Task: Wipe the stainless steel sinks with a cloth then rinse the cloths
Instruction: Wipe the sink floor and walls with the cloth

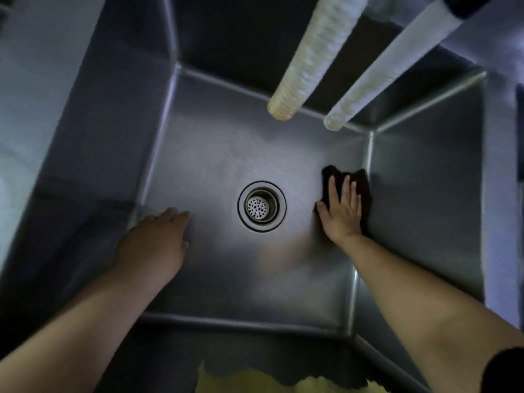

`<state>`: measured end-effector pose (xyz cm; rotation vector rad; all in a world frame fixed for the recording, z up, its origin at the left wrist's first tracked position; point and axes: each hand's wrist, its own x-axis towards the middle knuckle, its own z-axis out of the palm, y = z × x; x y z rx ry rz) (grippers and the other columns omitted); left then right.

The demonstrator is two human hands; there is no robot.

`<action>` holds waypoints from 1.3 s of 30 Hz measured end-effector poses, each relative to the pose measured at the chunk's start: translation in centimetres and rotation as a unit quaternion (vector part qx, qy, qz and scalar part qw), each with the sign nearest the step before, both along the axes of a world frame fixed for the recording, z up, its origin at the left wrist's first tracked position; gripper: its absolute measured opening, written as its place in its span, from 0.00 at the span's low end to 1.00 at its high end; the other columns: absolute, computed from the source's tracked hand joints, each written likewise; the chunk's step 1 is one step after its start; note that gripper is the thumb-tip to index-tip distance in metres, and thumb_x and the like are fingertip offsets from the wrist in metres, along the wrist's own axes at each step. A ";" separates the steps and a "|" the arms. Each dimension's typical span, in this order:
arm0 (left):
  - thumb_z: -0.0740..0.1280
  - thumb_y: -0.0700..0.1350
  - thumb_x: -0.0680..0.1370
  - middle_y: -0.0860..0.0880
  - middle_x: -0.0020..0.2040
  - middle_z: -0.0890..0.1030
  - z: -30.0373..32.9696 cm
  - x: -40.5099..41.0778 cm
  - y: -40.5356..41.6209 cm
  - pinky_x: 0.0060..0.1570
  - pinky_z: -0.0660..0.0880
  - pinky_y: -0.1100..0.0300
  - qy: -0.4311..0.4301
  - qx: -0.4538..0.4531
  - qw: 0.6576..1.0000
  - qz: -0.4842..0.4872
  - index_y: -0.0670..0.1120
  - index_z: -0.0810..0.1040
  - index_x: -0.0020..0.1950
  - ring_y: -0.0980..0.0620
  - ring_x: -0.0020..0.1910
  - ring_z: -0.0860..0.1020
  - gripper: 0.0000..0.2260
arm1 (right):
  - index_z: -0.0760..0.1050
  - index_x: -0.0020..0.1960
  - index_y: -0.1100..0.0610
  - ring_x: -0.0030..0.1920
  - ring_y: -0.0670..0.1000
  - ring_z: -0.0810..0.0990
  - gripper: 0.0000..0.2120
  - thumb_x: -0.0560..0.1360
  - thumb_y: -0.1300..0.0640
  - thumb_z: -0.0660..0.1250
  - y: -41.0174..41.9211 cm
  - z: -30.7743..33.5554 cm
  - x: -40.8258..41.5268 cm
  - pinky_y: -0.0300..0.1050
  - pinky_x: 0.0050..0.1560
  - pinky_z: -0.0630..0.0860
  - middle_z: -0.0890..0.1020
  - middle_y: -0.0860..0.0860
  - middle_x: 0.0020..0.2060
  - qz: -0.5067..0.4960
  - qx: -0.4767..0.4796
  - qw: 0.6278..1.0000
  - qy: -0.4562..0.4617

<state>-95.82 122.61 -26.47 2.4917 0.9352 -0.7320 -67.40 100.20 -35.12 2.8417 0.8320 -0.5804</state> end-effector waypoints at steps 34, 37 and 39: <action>0.72 0.42 0.68 0.46 0.51 0.84 20.8 -13.1 4.1 0.43 0.80 0.52 -0.279 0.126 0.951 -0.031 0.45 0.83 0.53 0.45 0.47 0.83 0.14 | 0.76 0.48 0.54 0.46 0.60 0.82 0.17 0.61 0.66 0.65 15.9 23.2 -27.1 0.58 0.48 0.79 0.83 0.58 0.44 -0.282 0.394 0.776 0.404; 0.73 0.44 0.69 0.48 0.61 0.80 21.6 -13.5 3.4 0.50 0.77 0.52 -0.280 0.101 0.955 0.014 0.47 0.77 0.63 0.46 0.57 0.79 0.22 | 0.77 0.48 0.57 0.46 0.64 0.82 0.17 0.60 0.66 0.65 15.3 26.2 -28.8 0.65 0.47 0.79 0.83 0.62 0.43 -0.233 0.442 0.738 0.454; 0.67 0.45 0.74 0.51 0.68 0.73 22.3 -13.9 2.9 0.58 0.73 0.52 -0.298 0.090 0.950 0.029 0.49 0.68 0.71 0.47 0.65 0.73 0.25 | 0.75 0.47 0.60 0.39 0.64 0.80 0.15 0.60 0.67 0.63 15.2 28.1 -30.1 0.59 0.40 0.79 0.80 0.63 0.39 -0.185 0.450 0.737 0.470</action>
